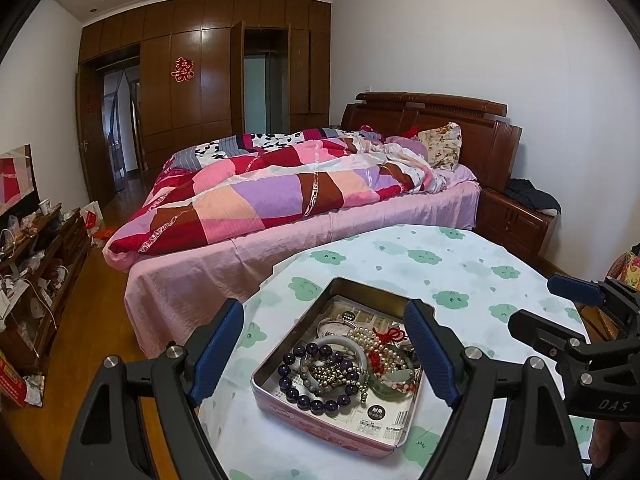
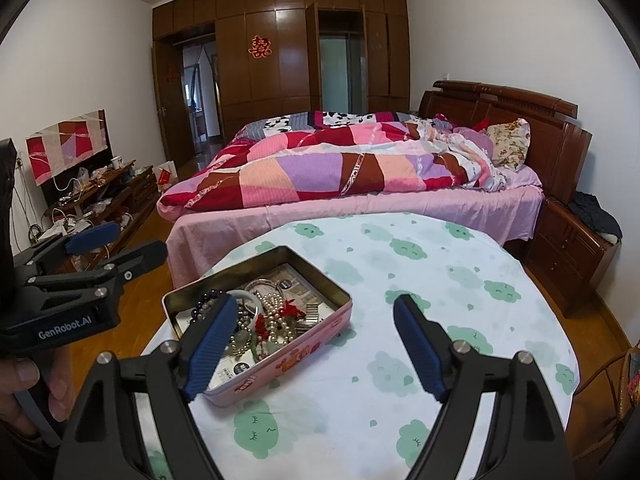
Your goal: Organize jewelry
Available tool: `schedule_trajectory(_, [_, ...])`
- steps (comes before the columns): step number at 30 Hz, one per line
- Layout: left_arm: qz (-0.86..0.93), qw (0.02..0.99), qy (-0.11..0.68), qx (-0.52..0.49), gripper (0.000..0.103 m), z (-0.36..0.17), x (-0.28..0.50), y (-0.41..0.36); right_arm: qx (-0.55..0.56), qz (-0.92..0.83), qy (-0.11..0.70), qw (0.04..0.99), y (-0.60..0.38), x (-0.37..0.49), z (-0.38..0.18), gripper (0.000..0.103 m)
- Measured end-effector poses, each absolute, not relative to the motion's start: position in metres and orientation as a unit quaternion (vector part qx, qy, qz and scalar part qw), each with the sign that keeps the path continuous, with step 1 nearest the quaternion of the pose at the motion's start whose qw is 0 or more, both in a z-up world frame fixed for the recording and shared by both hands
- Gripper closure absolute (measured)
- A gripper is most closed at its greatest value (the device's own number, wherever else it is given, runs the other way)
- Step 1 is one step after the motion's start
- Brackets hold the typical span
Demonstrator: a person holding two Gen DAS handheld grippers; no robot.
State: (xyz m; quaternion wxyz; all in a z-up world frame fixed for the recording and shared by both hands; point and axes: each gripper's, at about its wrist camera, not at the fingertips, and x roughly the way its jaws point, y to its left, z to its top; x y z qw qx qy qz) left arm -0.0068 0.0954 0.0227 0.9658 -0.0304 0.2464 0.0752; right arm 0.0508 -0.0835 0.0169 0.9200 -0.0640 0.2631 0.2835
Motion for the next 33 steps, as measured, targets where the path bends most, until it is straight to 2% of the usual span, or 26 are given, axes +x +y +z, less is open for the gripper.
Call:
schedule_trajectory(27, [0.083, 0.96, 0.266, -0.031, 0.02, 0.0141, -0.0012, 0.0934, -0.059, 0.279, 0.259, 0.923, -0.0848, 0.0501, 0.0164, 0.016])
schedule_trajectory(33, [0.086, 0.961, 0.263, -0.018, 0.02, 0.0133, -0.0001, 0.0896, -0.064, 0.275, 0.262, 0.923, -0.0864, 0.0523, 0.0116, 0.013])
